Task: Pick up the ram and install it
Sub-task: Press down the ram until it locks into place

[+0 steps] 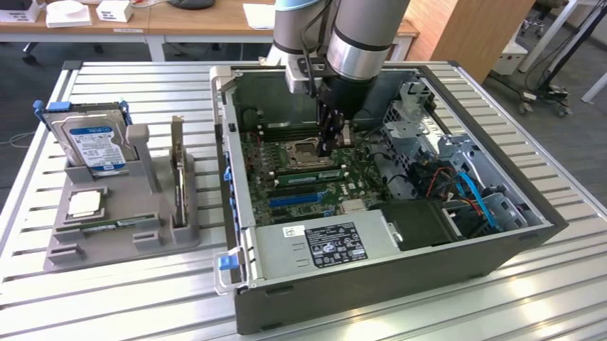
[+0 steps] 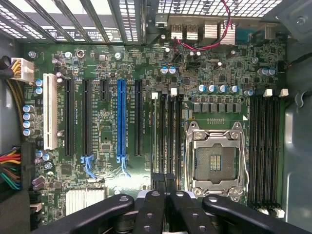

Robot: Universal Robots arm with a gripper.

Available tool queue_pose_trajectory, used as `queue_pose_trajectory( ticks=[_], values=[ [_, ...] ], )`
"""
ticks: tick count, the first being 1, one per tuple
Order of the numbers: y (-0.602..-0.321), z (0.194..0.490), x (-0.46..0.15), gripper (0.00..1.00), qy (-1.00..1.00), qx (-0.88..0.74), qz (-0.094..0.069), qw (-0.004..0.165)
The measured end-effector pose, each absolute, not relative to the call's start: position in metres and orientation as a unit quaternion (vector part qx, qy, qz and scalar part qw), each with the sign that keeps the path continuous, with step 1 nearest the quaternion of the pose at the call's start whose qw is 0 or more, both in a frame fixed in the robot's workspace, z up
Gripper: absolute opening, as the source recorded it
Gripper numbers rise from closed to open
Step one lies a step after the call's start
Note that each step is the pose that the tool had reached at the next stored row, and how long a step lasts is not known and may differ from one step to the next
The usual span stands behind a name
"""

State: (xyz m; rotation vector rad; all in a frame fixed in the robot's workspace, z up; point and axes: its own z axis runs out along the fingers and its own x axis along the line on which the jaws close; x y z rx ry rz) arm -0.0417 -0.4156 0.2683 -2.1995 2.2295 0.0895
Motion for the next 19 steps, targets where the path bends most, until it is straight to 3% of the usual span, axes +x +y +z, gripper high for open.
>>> queue_pose_trajectory(
  ticks=[19],
  values=[
    [-0.4156,0.2675,-0.0417,0.1,0.766,-0.643,0.028,0.006]
  ],
)
